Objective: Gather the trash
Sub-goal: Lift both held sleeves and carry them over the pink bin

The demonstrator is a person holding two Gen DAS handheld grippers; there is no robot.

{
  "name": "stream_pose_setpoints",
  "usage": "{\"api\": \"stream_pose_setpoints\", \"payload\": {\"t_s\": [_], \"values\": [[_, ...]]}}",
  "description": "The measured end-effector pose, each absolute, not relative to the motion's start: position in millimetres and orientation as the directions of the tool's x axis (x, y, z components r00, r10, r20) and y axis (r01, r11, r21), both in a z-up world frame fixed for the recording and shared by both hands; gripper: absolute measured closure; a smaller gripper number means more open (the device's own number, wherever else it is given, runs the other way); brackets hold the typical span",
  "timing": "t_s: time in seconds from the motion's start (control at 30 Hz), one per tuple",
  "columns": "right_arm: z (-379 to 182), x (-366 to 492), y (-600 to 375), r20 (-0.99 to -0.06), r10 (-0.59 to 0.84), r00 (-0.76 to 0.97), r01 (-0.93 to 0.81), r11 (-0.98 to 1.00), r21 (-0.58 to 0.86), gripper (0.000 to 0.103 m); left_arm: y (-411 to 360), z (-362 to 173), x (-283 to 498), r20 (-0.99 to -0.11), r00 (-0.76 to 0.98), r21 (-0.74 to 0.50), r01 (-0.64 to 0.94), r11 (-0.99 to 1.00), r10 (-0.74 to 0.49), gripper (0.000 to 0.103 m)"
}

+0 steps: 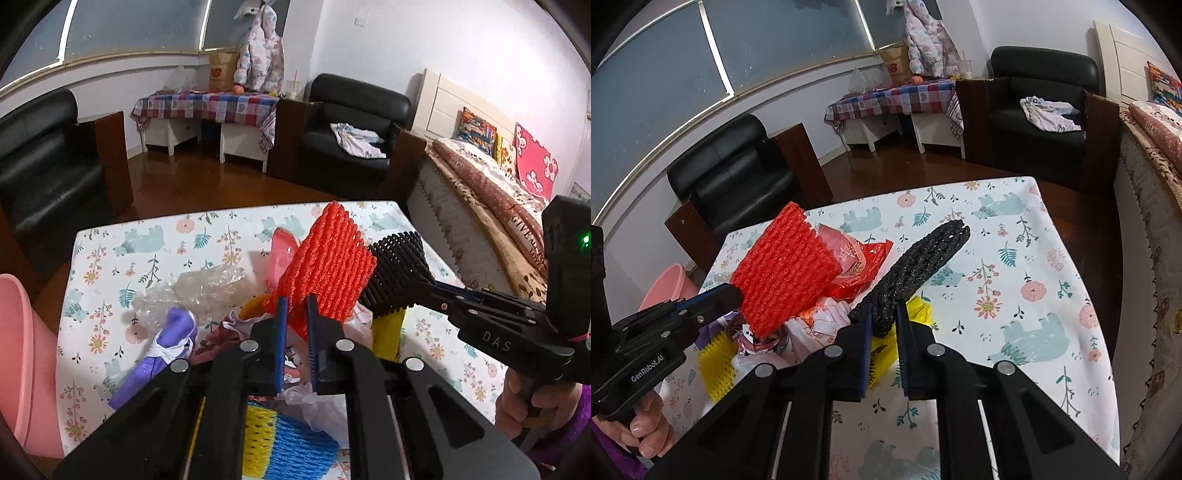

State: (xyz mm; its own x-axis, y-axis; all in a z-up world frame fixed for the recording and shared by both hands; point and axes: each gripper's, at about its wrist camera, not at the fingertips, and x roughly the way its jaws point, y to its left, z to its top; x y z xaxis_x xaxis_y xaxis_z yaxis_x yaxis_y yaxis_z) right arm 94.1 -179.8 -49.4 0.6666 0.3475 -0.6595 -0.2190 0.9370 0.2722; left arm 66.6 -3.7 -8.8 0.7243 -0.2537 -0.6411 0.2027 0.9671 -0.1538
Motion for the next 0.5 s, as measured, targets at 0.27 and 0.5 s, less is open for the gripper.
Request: {"api": "stream_pose_setpoints", "payload": {"t_s": [0.27,0.5], "values": [[-33,81,-188,-0.618,0.359,0.699,-0.228,0.932,0.283,0.091,-5,8,54,-0.609,0.755,-0.147,0.192,0.97,-0.242,0.094],[-15,65,-191,-0.58,0.371,0.725,-0.247,0.927,0.284,0.091,-4,21,41,-0.589,0.776,-0.147,0.172,0.974,-0.226,0.094]]}}
